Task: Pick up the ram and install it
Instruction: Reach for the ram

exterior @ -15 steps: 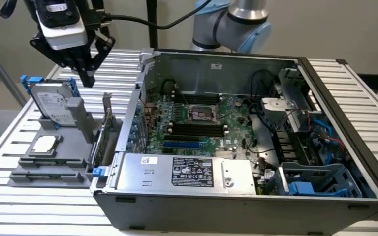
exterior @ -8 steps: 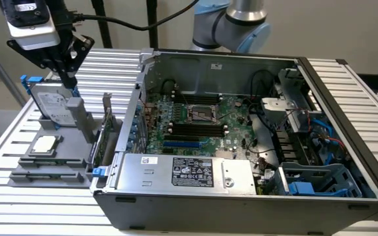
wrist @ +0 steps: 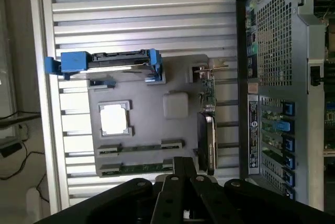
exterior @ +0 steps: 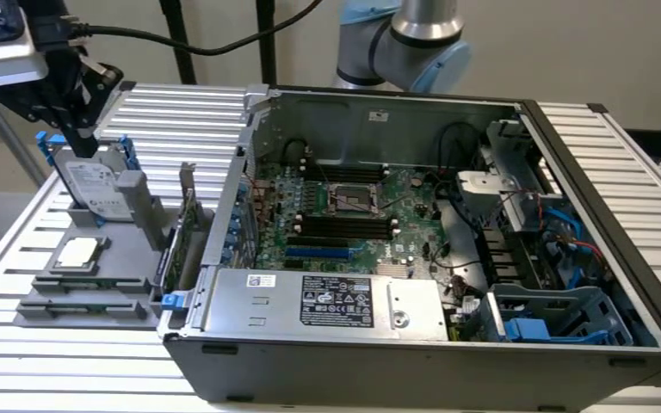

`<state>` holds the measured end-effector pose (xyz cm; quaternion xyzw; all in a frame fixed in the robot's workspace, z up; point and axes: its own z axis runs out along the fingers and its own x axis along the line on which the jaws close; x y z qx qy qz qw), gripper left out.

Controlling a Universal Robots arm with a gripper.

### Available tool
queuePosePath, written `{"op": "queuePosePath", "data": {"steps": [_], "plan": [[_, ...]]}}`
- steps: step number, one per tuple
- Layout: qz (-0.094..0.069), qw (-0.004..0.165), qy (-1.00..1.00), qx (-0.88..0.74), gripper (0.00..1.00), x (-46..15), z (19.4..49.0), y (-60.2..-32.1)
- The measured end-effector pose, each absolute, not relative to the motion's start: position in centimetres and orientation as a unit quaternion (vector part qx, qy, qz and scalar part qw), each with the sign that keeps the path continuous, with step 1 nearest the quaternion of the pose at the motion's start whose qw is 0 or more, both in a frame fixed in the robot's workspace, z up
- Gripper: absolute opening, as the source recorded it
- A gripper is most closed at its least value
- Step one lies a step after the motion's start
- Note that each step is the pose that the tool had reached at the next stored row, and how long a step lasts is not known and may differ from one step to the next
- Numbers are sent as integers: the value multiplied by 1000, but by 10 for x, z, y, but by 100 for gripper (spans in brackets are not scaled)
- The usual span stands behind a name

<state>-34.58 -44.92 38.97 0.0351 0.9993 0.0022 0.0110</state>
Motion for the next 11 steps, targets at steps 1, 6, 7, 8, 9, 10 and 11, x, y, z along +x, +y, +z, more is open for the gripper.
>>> {"op": "queuePosePath", "data": {"steps": [1,6,7,8,9,10,11], "plan": [[1,11,999,35,11,-350,390,-450],[-3,11,999,35,11,-373,389,-451],[-4,11,999,35,11,-378,389,-452],[-4,11,999,35,11,-382,389,-452],[-5,11,999,35,11,-385,389,-453],[-5,11,999,35,11,-388,389,-454],[-6,11,999,35,11,-389,389,-455]]}}
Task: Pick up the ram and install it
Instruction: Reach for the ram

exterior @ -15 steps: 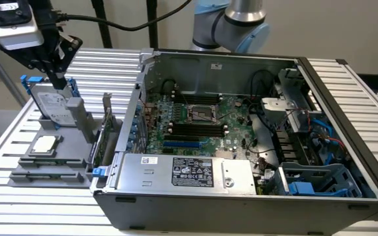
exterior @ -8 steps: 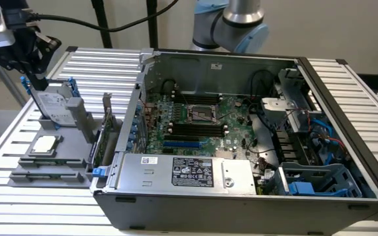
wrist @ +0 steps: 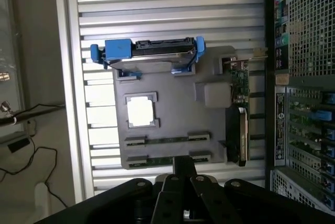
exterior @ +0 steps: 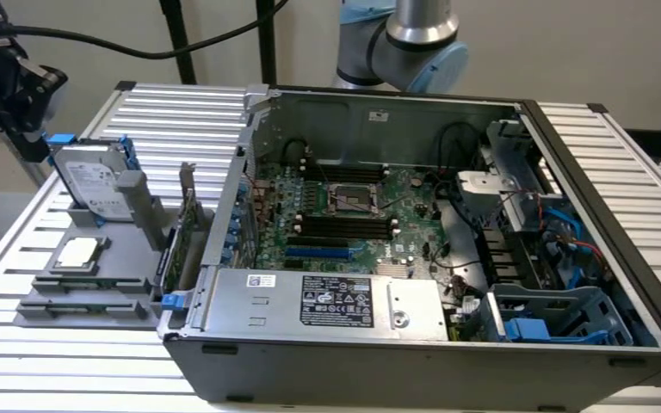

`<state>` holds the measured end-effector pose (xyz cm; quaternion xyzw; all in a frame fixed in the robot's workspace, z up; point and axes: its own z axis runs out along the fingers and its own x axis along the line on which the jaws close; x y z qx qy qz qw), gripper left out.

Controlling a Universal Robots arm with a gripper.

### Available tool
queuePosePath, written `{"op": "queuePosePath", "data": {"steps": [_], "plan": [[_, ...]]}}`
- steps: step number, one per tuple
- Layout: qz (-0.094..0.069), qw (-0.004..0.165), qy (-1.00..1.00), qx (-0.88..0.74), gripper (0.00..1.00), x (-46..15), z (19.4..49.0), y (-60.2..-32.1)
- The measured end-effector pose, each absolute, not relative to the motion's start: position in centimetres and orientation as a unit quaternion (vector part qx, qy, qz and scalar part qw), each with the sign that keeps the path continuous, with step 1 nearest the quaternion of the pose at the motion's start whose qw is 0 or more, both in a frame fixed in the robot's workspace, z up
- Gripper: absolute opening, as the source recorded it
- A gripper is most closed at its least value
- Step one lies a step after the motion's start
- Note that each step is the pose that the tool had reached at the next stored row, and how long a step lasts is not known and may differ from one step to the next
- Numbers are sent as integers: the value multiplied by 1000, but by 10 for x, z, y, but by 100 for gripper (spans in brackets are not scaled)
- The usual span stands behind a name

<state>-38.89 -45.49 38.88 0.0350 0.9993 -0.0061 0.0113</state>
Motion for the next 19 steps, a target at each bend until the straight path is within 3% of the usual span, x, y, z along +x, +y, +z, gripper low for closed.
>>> {"op": "queuePosePath", "data": {"steps": [19], "plan": [[-8,11,999,35,11,-389,388,-494]]}}
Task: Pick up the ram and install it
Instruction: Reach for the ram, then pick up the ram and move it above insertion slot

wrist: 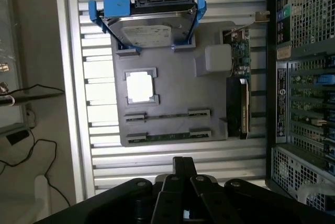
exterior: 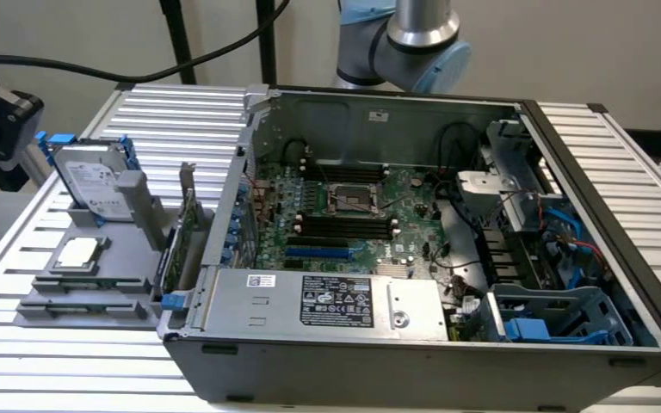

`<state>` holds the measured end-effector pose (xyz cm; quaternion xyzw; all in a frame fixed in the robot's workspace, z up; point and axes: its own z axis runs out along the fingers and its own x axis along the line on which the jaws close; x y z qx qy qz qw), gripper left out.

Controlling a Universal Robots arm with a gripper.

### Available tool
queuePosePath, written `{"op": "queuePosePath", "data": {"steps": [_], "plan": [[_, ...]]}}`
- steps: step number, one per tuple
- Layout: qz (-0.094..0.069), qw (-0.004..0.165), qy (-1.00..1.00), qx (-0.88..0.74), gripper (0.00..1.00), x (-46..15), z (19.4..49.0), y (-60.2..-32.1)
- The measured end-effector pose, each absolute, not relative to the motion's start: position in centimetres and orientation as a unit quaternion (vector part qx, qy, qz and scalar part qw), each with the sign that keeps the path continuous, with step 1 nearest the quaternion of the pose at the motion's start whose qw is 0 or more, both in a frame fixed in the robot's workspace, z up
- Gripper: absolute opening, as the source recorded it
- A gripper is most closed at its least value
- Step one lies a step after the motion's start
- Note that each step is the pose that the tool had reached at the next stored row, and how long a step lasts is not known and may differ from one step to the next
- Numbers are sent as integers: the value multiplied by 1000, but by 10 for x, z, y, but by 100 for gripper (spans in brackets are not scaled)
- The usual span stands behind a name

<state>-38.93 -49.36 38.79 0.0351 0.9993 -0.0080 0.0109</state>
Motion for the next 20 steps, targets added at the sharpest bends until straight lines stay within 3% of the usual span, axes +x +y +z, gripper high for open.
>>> {"op": "queuePosePath", "data": {"steps": [20], "plan": [[-8,11,1000,23,11,-390,388,-494]]}}
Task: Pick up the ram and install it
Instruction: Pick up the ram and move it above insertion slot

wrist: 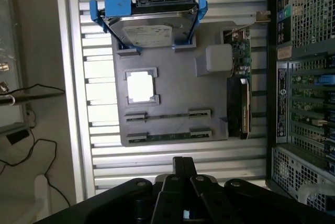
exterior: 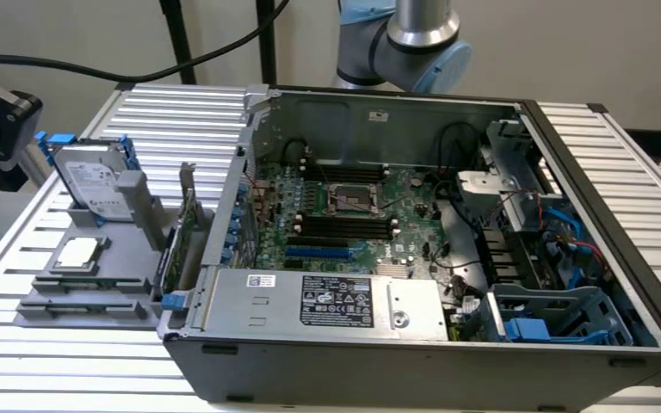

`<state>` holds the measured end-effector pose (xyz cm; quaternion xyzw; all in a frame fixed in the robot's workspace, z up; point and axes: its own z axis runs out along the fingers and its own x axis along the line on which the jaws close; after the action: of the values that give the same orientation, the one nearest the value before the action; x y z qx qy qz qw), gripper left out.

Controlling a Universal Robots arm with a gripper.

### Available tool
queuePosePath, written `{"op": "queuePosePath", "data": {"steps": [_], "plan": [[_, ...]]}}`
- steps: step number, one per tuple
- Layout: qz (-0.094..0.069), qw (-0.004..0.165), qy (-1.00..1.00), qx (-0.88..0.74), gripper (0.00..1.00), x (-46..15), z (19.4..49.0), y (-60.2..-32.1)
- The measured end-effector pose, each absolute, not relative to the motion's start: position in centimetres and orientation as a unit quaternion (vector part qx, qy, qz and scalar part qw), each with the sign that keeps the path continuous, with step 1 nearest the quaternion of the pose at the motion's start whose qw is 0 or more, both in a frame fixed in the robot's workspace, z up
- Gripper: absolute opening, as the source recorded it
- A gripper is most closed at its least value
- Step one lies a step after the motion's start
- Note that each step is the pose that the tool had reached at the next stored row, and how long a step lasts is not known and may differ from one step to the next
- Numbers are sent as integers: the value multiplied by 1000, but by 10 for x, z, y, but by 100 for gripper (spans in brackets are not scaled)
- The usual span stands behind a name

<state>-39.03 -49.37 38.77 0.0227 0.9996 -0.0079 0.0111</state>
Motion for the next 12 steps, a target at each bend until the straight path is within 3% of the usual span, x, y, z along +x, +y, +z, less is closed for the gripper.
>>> {"op": "queuePosePath", "data": {"steps": [12], "plan": [[-7,12,996,-86,11,-390,386,-494]]}}
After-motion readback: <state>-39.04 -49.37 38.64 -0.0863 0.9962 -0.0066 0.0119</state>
